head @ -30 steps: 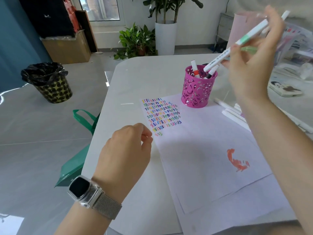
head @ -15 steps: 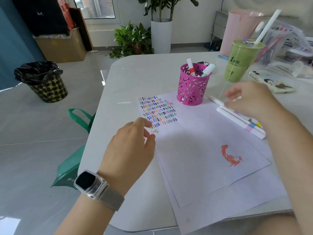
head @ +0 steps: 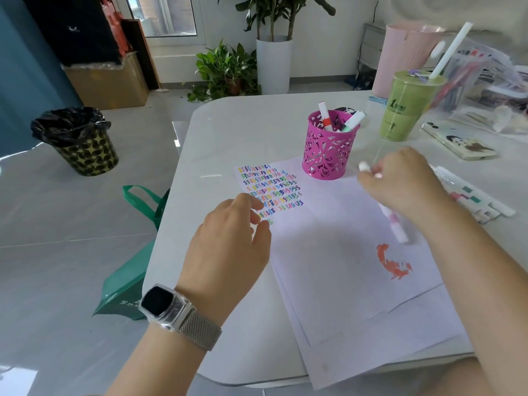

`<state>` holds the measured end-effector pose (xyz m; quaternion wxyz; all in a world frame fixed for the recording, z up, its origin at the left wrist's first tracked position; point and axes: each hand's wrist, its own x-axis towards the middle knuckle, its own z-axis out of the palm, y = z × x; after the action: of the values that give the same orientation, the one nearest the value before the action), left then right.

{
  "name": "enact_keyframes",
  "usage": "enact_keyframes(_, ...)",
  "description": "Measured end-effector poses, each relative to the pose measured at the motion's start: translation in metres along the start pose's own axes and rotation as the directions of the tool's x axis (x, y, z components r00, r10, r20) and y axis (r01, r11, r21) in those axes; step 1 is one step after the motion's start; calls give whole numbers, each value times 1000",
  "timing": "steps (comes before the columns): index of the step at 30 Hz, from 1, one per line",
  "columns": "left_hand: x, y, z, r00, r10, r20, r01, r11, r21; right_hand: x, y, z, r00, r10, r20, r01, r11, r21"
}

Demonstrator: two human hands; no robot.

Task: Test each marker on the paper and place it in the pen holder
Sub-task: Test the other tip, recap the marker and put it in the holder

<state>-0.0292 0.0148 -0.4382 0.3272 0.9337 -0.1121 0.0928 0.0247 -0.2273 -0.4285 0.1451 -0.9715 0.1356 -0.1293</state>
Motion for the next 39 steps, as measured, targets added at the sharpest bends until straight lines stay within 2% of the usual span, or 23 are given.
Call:
enact_keyframes(1,1,2,0,1000,0,13,0,999,-34,-3,-9,-8,999,3,-37,3,987,158)
enact_keyframes(2,1,3,-1,999,-13,39,17,995,-93,-8,-19,-14,999,17,-35,-3,931,365)
enact_keyframes(4,2,7,-2,991,-72,116,99,963,-249,-21,-41,-22,998,24,57,-58,682,729)
enact_keyframes(6,3,8,-1,975,-120,188,182,914,-363,-36,-60,-21,990,13,141,-130,478,868)
enact_keyframes(8,3,9,0,961,-134,241,225,885,-407,-49,-74,-14,978,-35,207,-178,381,907)
enact_keyframes(10,3,12,-1,945,-118,304,252,855,-453,-58,-84,-10,961,-115,251,-201,336,920)
enact_keyframes(16,1,23,-11,883,-155,444,411,710,-571,-64,-90,-4,927,-246,282,-217,261,941)
enact_keyframes(20,2,29,-15,824,-182,536,529,584,-615,-65,-90,-4,925,-237,296,-227,278,933)
enact_keyframes(22,3,29,-15,792,-171,586,574,537,-619,-66,-91,-5,921,-234,311,-225,333,916)
enact_keyframes(25,1,27,-13,798,-174,576,561,564,-606,-69,-94,0,911,-235,340,-220,420,881)
enact_keyframes(28,-4,30,-6,828,-207,522,531,589,-609,-72,-96,3,909,-259,325,-192,432,881)
enact_keyframes(33,-7,40,-4,855,-216,472,509,528,-681,-71,-97,8,915,-245,321,-169,490,855)
enact_keyframes(35,-7,42,-4,869,-221,442,488,527,-696,-70,-97,8,925,-219,310,-172,486,857)
enact_keyframes(39,-6,45,-2,892,-236,386,447,589,-673,-70,-98,8,936,-198,291,-177,449,876)
